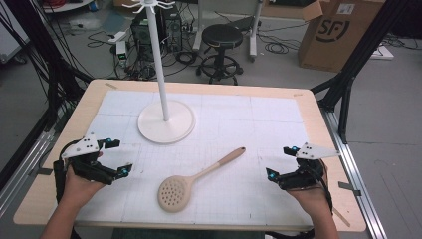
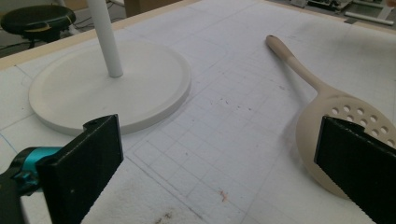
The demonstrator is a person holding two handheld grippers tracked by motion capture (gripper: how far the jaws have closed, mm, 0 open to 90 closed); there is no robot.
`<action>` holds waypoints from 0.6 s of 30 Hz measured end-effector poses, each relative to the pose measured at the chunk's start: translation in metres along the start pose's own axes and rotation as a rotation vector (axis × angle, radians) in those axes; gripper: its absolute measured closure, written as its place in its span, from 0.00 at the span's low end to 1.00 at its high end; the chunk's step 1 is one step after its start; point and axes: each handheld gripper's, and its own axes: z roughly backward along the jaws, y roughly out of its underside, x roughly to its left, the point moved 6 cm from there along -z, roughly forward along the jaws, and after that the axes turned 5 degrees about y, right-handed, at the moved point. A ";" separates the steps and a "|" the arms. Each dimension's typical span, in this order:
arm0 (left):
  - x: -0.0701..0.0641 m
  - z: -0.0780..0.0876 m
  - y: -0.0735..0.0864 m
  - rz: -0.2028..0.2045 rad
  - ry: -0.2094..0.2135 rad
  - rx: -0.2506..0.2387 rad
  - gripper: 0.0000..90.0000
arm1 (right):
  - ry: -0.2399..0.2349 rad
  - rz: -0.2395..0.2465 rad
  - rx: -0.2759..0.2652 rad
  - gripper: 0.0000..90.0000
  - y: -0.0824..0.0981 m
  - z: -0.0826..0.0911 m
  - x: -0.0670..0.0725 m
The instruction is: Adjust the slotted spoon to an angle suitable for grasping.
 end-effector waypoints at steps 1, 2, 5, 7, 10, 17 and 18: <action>0.000 0.000 0.001 0.002 -0.001 -0.001 0.02 | -0.004 0.002 0.001 0.00 0.000 -0.001 0.000; 0.000 0.000 0.001 0.004 0.000 0.003 0.02 | -0.004 -0.002 0.008 0.00 0.001 -0.002 0.000; 0.000 -0.001 0.002 -0.001 -0.001 0.010 0.02 | -0.001 0.005 0.020 0.00 0.004 -0.002 -0.001; -0.001 -0.001 0.001 -0.004 -0.001 0.005 0.02 | 0.009 0.004 0.018 0.00 0.005 0.000 -0.002; -0.002 -0.001 0.001 -0.003 0.005 0.005 0.02 | 0.009 0.000 0.007 0.00 0.005 0.005 -0.002; -0.001 -0.001 0.001 -0.001 0.003 0.003 0.02 | 0.013 -0.005 0.010 0.00 0.006 0.005 -0.003; -0.001 -0.001 0.001 0.000 0.005 0.000 0.02 | 0.009 -0.008 0.014 0.00 0.006 0.004 -0.002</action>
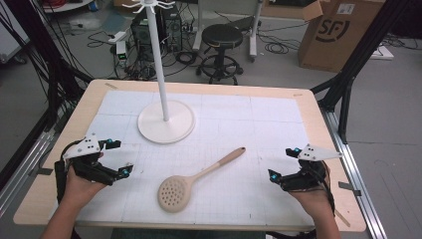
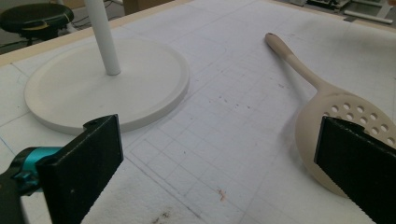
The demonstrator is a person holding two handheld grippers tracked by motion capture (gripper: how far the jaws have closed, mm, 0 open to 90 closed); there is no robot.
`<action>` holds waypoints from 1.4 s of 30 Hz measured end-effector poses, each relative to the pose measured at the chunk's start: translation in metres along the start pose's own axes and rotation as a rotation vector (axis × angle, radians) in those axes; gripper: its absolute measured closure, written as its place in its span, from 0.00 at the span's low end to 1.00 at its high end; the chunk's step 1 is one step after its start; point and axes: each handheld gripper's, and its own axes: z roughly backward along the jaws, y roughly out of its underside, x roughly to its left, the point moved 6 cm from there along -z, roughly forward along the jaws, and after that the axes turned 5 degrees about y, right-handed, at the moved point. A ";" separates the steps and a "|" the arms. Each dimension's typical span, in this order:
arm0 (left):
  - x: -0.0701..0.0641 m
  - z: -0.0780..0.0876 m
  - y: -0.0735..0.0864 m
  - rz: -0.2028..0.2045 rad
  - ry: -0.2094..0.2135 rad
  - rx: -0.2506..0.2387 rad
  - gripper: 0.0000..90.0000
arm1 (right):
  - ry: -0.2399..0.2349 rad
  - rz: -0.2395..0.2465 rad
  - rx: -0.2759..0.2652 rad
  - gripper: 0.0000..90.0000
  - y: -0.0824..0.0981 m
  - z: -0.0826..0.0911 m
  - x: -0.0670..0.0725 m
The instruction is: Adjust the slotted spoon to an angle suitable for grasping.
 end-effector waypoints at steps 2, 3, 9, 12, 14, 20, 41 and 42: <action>0.000 0.000 0.000 0.004 -0.005 -0.004 0.02 | 0.001 0.007 0.003 0.01 0.000 -0.002 0.000; 0.000 0.000 0.000 0.002 -0.004 -0.004 0.02 | -0.003 0.009 0.005 0.01 0.000 -0.003 0.001; 0.001 -0.001 0.000 0.002 -0.007 -0.001 0.02 | -0.010 0.019 0.014 0.01 0.000 -0.005 0.004; 0.001 0.000 0.000 0.003 -0.009 -0.003 0.02 | -0.011 0.024 0.010 0.01 -0.003 -0.005 0.006; 0.001 0.000 0.000 0.003 -0.008 -0.004 0.02 | -0.014 0.030 0.012 0.01 -0.004 -0.006 0.008; 0.001 0.000 0.000 0.002 -0.008 -0.004 0.02 | -0.023 0.044 0.030 0.01 -0.004 -0.011 0.013; 0.001 0.004 -0.001 0.012 -0.002 -0.017 0.02 | -0.058 0.159 0.089 0.06 -0.018 -0.029 0.042; 0.001 0.004 -0.001 0.009 -0.002 -0.017 0.02 | -0.058 0.157 0.093 0.07 -0.018 -0.030 0.043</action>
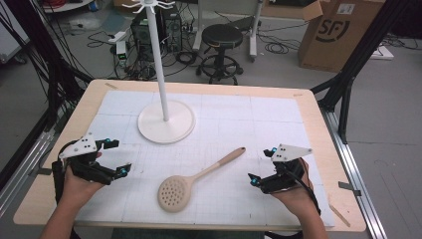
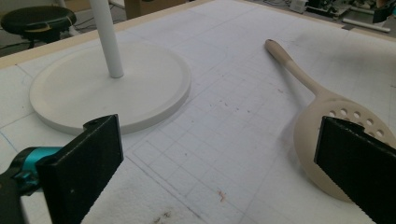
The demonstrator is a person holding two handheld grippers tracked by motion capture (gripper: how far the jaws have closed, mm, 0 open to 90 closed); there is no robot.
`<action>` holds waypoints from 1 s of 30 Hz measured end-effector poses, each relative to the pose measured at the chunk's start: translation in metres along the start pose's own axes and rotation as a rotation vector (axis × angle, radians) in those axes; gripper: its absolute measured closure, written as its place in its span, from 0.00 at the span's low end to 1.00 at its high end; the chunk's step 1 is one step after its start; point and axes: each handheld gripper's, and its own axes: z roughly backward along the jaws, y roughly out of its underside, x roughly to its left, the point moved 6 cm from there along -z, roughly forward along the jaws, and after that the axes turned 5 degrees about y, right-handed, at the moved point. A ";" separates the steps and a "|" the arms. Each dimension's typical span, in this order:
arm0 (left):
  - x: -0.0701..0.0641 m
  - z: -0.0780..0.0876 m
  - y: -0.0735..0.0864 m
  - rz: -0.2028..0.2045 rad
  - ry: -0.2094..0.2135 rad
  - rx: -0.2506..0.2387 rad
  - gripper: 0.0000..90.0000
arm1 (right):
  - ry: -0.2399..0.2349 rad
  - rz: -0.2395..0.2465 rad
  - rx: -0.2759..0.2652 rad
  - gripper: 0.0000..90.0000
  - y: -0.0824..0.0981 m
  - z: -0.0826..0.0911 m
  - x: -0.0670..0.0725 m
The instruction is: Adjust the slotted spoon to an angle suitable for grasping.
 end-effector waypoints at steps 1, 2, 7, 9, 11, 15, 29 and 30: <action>0.000 0.000 0.000 0.000 0.002 -0.001 0.02 | 0.003 0.005 0.001 0.07 -0.001 -0.001 -0.001; 0.000 0.000 0.000 0.002 0.001 0.000 0.02 | 0.001 0.003 0.007 0.07 -0.001 -0.001 0.000; 0.000 -0.001 0.001 0.002 -0.002 0.008 0.02 | -0.002 0.019 0.011 0.08 -0.006 -0.004 0.000; 0.000 -0.002 0.003 0.002 -0.001 0.015 0.02 | -0.007 0.017 0.018 0.07 -0.009 -0.006 0.000; -0.001 -0.004 0.003 0.001 -0.001 0.020 0.02 | -0.006 0.022 0.028 0.07 -0.012 -0.008 0.000; -0.001 -0.003 0.003 0.002 0.000 0.013 0.02 | -0.007 0.034 0.039 0.08 -0.022 -0.011 -0.001; 0.000 -0.003 0.003 0.002 -0.001 0.016 0.02 | -0.059 0.098 0.105 0.22 -0.046 -0.028 0.003; 0.000 -0.002 0.003 0.005 0.000 0.015 0.02 | -0.058 0.106 0.114 0.22 -0.047 -0.030 0.003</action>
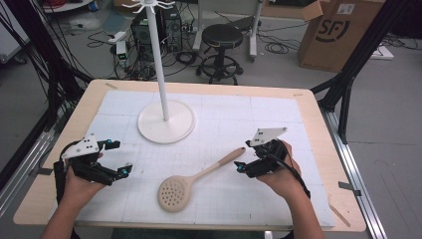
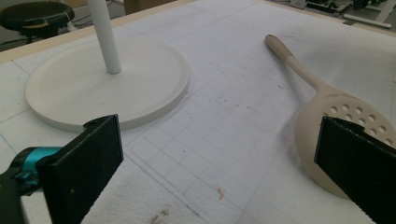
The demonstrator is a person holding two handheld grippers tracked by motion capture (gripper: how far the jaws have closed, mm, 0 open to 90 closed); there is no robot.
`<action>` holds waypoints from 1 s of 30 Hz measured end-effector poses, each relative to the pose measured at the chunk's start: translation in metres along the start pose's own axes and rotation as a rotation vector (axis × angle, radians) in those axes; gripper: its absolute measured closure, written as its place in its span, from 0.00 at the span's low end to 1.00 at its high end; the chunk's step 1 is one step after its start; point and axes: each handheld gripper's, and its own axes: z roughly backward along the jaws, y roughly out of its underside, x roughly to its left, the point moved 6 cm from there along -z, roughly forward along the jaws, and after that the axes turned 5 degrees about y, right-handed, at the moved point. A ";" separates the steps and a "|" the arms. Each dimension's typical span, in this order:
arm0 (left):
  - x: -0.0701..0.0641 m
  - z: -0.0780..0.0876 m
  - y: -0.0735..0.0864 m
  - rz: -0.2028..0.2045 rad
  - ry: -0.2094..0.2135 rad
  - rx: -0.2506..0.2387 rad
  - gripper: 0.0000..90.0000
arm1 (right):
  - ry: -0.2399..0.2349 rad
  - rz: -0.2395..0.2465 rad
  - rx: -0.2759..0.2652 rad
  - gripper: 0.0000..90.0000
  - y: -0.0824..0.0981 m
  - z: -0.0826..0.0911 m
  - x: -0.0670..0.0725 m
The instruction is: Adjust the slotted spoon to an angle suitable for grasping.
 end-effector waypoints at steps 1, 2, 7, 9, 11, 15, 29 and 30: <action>0.000 0.000 0.000 0.000 0.000 -0.001 0.02 | 0.000 0.003 0.008 0.22 -0.001 -0.002 0.000; 0.000 0.000 0.000 0.000 0.000 -0.001 0.02 | 0.000 0.003 0.008 0.22 -0.001 -0.002 0.000; 0.000 0.000 0.000 0.004 0.000 -0.001 0.02 | -0.006 0.011 0.031 0.22 -0.011 -0.010 -0.002; 0.000 0.000 0.000 0.002 -0.002 0.000 0.02 | -0.018 0.026 0.046 0.22 -0.016 -0.015 -0.001; 0.001 0.000 0.000 0.001 0.000 -0.002 0.02 | -0.031 0.035 0.067 0.22 -0.019 -0.019 0.001; 0.001 0.001 0.000 0.004 -0.001 -0.004 0.02 | -0.035 0.060 0.111 0.23 -0.024 -0.029 0.004; 0.001 0.001 -0.001 0.001 0.002 -0.004 0.02 | -0.057 0.092 0.146 0.29 -0.033 -0.043 0.009; 0.001 0.001 -0.001 0.002 0.001 -0.006 0.02 | -0.061 0.095 0.154 0.30 -0.034 -0.046 0.009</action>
